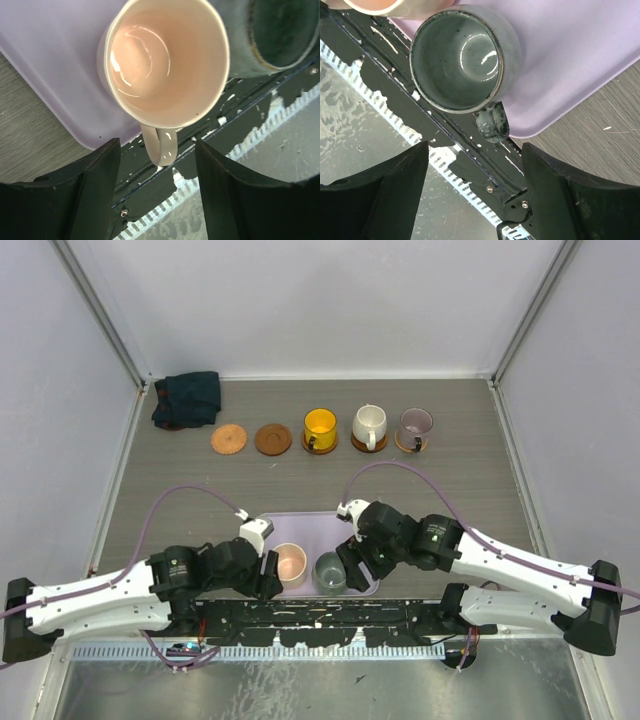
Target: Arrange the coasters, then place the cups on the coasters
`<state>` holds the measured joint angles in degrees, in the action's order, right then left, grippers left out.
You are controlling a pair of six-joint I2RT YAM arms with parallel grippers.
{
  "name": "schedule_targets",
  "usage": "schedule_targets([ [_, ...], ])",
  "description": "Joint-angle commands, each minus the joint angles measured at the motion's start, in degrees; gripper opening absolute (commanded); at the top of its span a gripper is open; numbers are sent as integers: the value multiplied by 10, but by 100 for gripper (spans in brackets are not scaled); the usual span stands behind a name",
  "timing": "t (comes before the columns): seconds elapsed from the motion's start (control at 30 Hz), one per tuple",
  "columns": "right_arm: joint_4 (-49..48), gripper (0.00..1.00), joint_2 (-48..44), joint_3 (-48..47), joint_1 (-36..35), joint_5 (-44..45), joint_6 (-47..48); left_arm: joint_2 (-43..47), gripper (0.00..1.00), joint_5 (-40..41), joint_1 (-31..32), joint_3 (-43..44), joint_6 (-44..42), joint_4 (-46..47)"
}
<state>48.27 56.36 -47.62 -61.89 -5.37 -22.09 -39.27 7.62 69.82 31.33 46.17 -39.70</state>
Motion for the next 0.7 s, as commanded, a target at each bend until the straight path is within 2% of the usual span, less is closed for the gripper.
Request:
schedule_targets([
  [0.0,-50,79,-5,9,-7,19,-28,-17,63,53,16,-13,25,33],
  [0.67,-101,78,74,47,-44,60,-49,-87,63,63,16,-44,11,120],
])
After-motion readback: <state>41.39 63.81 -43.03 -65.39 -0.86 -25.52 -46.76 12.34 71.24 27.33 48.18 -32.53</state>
